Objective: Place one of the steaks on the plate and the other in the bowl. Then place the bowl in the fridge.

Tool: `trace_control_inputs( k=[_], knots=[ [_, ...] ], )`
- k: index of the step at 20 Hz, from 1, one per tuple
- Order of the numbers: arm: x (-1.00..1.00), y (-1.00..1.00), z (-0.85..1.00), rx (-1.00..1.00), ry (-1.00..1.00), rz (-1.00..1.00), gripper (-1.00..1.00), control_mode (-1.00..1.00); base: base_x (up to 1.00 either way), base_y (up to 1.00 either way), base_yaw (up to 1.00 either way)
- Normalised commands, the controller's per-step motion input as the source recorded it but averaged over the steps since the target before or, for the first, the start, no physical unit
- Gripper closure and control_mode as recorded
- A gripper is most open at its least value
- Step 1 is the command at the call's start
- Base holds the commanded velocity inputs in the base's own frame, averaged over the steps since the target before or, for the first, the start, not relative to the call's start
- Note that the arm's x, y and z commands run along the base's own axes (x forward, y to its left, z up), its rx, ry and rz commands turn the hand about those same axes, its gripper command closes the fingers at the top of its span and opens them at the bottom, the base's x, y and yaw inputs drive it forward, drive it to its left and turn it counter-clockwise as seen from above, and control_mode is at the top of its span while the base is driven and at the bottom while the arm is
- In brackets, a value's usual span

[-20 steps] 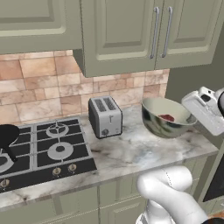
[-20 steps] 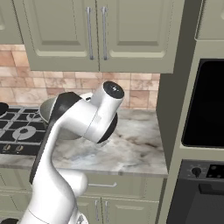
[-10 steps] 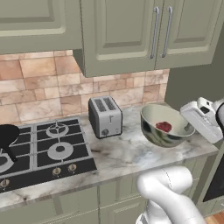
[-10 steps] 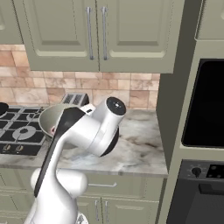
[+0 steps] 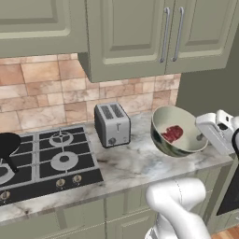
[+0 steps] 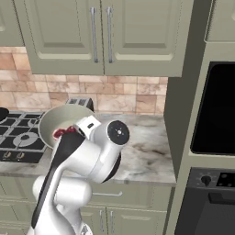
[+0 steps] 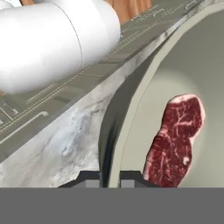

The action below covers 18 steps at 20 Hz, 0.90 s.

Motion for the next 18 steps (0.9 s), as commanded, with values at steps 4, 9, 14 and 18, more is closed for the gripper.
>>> trace_control_inputs(
  k=[4, 9, 14, 18],
  knots=[
    [0.0, 0.0, 0.13, 0.06, 0.0, 0.0, 1.0, -1.0, 0.0, 0.0, 0.0],
    [-0.13, 0.0, 0.27, 0.09, 0.0, 0.0, 1.0, -1.0, 0.0, 0.0, 0.0],
    [-0.1, 0.0, 0.15, 0.05, 0.0, 0.0, 1.0, 1.0, -0.09, 0.0, 0.0],
    [0.0, 0.0, 0.0, 0.0, 0.0, 0.0, 1.0, 1.0, -0.29, 0.0, 0.0]
  ],
)
